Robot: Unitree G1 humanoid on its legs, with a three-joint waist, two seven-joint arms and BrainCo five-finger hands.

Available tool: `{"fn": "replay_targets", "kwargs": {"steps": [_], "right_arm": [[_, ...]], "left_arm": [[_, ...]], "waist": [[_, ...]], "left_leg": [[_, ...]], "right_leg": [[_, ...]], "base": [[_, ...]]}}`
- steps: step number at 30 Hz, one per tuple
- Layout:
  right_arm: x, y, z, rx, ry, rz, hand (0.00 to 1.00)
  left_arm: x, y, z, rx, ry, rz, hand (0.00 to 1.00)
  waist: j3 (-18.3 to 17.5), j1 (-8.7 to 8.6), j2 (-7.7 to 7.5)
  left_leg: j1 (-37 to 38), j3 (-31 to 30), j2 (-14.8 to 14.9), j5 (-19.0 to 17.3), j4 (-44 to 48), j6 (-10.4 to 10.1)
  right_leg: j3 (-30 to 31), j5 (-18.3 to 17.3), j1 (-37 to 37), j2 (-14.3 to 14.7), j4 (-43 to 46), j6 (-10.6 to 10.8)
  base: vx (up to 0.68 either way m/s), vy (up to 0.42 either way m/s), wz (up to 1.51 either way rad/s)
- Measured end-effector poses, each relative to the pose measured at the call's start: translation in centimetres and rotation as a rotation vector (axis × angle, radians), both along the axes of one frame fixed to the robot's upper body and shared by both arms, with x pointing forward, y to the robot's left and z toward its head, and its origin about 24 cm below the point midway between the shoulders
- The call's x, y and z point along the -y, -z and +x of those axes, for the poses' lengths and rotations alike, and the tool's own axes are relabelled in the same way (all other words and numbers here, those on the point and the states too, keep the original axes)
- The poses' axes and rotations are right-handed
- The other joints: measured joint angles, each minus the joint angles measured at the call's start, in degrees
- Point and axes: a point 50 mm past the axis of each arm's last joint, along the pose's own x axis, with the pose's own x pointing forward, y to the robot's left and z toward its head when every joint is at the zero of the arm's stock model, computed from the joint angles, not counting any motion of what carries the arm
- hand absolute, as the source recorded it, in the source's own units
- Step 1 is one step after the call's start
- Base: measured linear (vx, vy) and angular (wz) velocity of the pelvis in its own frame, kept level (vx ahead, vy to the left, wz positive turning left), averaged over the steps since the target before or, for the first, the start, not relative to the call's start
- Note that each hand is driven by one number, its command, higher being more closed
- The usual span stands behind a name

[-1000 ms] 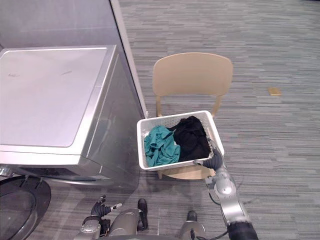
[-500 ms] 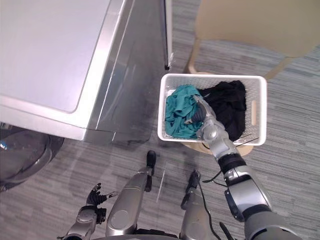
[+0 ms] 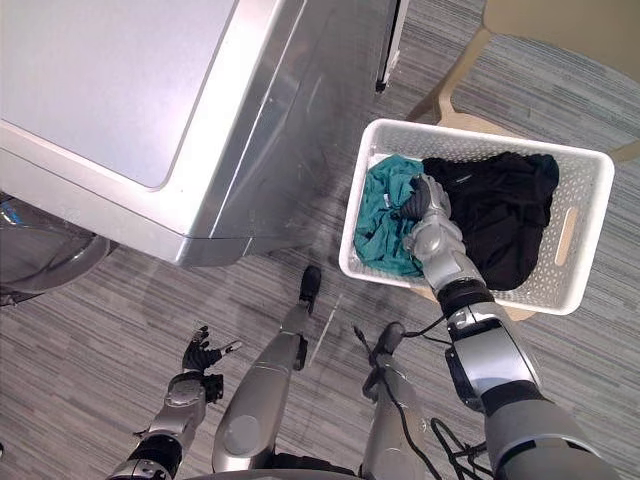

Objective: Pick up the laundry basket with both hands and put the clothes into the washing machine.

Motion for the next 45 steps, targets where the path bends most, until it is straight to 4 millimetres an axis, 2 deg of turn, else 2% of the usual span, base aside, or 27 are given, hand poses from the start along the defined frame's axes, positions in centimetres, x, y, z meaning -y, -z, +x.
{"fn": "replay_targets", "kwargs": {"steps": [3,9,11,13,16,20,22,26,29,31,32,33,34,35,36,37,38,39,40,41,42,43,44,45], "right_arm": [[-0.3,0.5,-0.8,0.022,-0.017,0.062,1.00],[1.4,-0.2,-3.6,0.159,0.020,0.238,1.00],[0.9,0.3,-5.0,0.197,0.017,0.352,1.00],[0.9,1.1,-6.3,0.210,0.031,0.439,1.00],[0.6,2.9,-8.4,0.204,0.043,0.583,1.00],[-1.6,3.7,-10.1,0.191,-0.042,0.789,1.00],[-3.8,3.1,-10.6,0.185,-0.165,0.877,1.00],[-6.2,1.9,-11.6,0.207,-0.345,1.016,1.00],[-6.2,1.1,-12.0,0.246,-0.389,1.057,1.00],[-5.9,0.8,-12.4,0.272,-0.388,1.060,1.00],[-5.8,0.3,-12.6,0.294,-0.393,1.056,1.00],[-5.7,-0.1,-12.7,0.317,-0.398,1.060,1.00],[-5.9,-0.3,-12.8,0.329,-0.399,1.070,1.00],[-6.5,-0.5,-12.7,0.339,-0.406,1.095,1.00],[-7.0,-0.6,-12.7,0.337,-0.421,1.101,1.00],[-8.0,-1.3,-12.4,0.338,-0.471,1.095,1.00],[-8.4,-1.8,-12.2,0.343,-0.496,1.091,1.00],[-9.1,-2.4,-11.8,0.345,-0.536,1.088,1.00],[-9.1,-2.5,-11.6,0.341,-0.545,1.075,1.00],[-8.5,-2.4,-11.4,0.333,-0.535,1.044,1.00],[-7.5,-1.6,-11.1,0.306,-0.499,0.998,1.00],[-6.7,-1.2,-10.8,0.291,-0.468,0.972,1.00],[-5.6,-0.9,-10.3,0.281,-0.426,0.949,1.00],[-5.3,-0.9,-10.2,0.286,-0.414,0.951,1.00]], "left_arm": [[0.1,0.0,0.0,0.000,-0.004,-0.010,0.00],[-0.1,0.4,-0.9,-0.024,-0.011,-0.008,0.00],[-0.6,1.2,-2.4,-0.069,-0.029,-0.007,0.00],[-0.9,1.6,-3.2,-0.101,-0.041,-0.009,0.00],[-1.1,2.4,-4.7,-0.151,-0.034,-0.013,0.00],[-1.9,3.6,-7.3,-0.249,-0.081,-0.018,0.00],[-2.4,4.5,-9.4,-0.316,-0.112,-0.034,0.00],[-2.5,5.3,-12.2,-0.398,-0.136,-0.038,0.00],[-2.6,5.2,-11.9,-0.389,-0.133,-0.037,0.00],[-2.5,4.9,-10.9,-0.355,-0.128,-0.037,0.00],[-2.6,4.4,-10.0,-0.320,-0.125,-0.031,0.00],[-2.6,4.0,-9.1,-0.286,-0.119,-0.030,0.00],[-2.6,3.7,-8.5,-0.264,-0.116,-0.027,0.00],[-2.9,2.8,-7.6,-0.203,-0.117,-0.011,0.00],[-2.9,2.4,-7.3,-0.175,-0.122,-0.004,0.00],[-2.7,1.7,-6.7,-0.121,-0.134,0.002,0.00],[-2.4,1.3,-6.4,-0.097,-0.135,-0.002,0.00],[-1.5,0.6,-5.9,-0.049,-0.129,-0.015,0.00],[-0.5,0.2,-5.7,-0.018,-0.107,-0.032,0.00],[0.8,-0.4,-4.9,0.021,-0.073,-0.056,0.00],[2.3,-1.3,-3.9,0.070,0.002,-0.068,0.00],[3.0,-2.3,-2.9,0.119,0.052,-0.068,0.00],[3.2,-4.2,-1.7,0.212,0.091,-0.049,0.00],[3.1,-4.7,-1.4,0.238,0.104,-0.040,0.00]], "waist": [[0.4,-0.69,-0.65],[0.3,-2.45,-1.43],[-1.4,-3.74,-3.10],[-2.5,-4.79,-3.69],[-6.2,-5.12,-4.36],[-11.2,-6.03,-4.54],[-12.9,-6.02,-4.74],[-16.0,-6.34,-4.70],[-16.7,-6.37,-4.85],[-16.7,-6.92,-4.72],[-16.8,-7.46,-4.55],[-16.8,-7.47,-4.57],[-16.9,-7.44,-4.70],[-17.5,-6.51,-5.57],[-17.8,-5.58,-6.12],[-18.4,-3.79,-7.05],[-18.2,-3.09,-6.56],[-17.8,-2.51,-5.14],[-18.0,-2.75,-3.10],[-17.9,-3.41,-0.10],[-17.7,-4.26,2.28],[-17.2,-5.09,1.76],[-16.3,-4.83,-0.12],[-16.5,-4.94,-0.47]], "left_leg": [[2.5,-0.1,0.3,0.0,-0.2,0.0],[10.2,1.3,0.3,0.0,-3.4,0.0],[12.0,2.3,0.2,0.0,-5.1,0.0],[13.4,2.4,0.1,0.0,-5.2,0.0],[15.6,2.6,-0.2,-0.1,-5.3,0.0],[18.2,3.5,-0.3,-0.6,-5.3,-0.3],[21.0,6.2,0.4,-2.0,-5.4,-0.5],[24.0,8.9,1.1,-2.8,-5.8,-0.9],[23.8,7.0,1.1,-2.7,-5.6,-1.0],[22.9,3.3,0.5,-2.3,-5.5,-0.9],[21.5,0.7,0.6,-1.1,-5.7,0.0],[20.6,-0.7,0.7,-0.2,-5.3,0.5],[20.4,-1.1,0.5,0.1,-5.3,0.2],[18.8,-1.8,-0.1,0.7,-4.1,-0.1],[17.4,-1.9,-0.5,0.6,-2.6,-0.1],[14.4,-1.9,-0.4,0.4,0.6,-0.4],[13.1,-2.2,-0.2,0.8,2.1,-0.9],[10.6,-2.6,0.4,1.0,4.6,-1.2],[9.1,-3.6,1.4,1.9,5.2,-2.1],[8.5,-3.8,2.6,3.2,3.6,-1.1],[8.9,-0.5,4.8,-0.5,0.2,3.2],[8.5,2.9,4.8,-6.9,-0.2,4.0],[9.4,6.3,3.2,-5.9,2.2,2.4],[9.5,6.7,2.5,-5.8,3.8,2.3]], "right_leg": [[0.0,0.0,2.4,0.1,-0.1,0.0],[1.7,0.0,8.1,0.2,-1.1,0.0],[2.6,-0.1,9.0,0.5,-2.6,0.2],[2.8,-0.1,10.7,0.4,-3.4,0.3],[2.9,0.0,13.6,0.5,-5.1,0.6],[3.7,0.2,16.6,0.7,-7.0,1.0],[6.5,0.2,17.7,0.9,-7.8,1.1],[9.4,0.3,19.1,1.4,-8.2,1.2],[8.9,-0.9,18.7,1.3,-4.6,1.4],[8.3,-1.8,18.2,1.0,-0.9,2.0],[9.8,-3.1,17.8,1.1,2.0,3.0],[12.3,-6.9,16.0,1.0,9.9,1.9],[13.7,-8.4,15.4,1.0,15.3,2.3],[18.1,-9.6,16.1,1.1,21.5,3.4],[19.6,-10.0,16.3,1.1,21.2,3.5],[21.0,-13.0,17.2,1.6,17.7,3.8],[20.4,-14.3,18.0,2.2,15.9,3.0],[18.2,-16.3,19.0,3.2,12.6,0.6],[16.6,-17.4,19.1,4.7,11.5,-1.2],[14.6,-16.9,18.9,6.8,11.3,-2.5],[10.6,-15.7,19.2,8.1,9.9,-4.4],[8.0,-14.5,19.7,6.9,8.3,-5.4],[5.7,-12.5,19.6,4.8,6.5,-6.7],[4.8,-11.6,19.4,4.2,5.6,-6.8]], "base": [[0.08,-0.049,0.01],[0.01,-0.010,-0.12],[0.00,-0.010,-0.26],[0.02,-0.004,-0.09],[0.04,-0.009,-0.01],[0.01,0.000,-0.12],[-0.06,-0.004,-0.59],[-0.06,-0.002,-0.45],[-0.02,-0.014,0.25],[-0.02,-0.004,0.93],[-0.05,-0.005,1.30],[0.00,-0.025,1.26],[0.05,-0.083,1.27],[0.07,-0.127,0.93],[-0.05,-0.299,0.70],[-0.12,-0.302,0.17],[-0.22,-0.366,0.12],[-0.27,-0.270,0.18],[-0.29,-0.252,0.43],[-0.35,-0.220,0.94],[-0.38,-0.174,1.38],[-0.43,-0.192,1.51],[-0.38,-0.182,1.13],[-0.29,-0.159,0.82]]}}
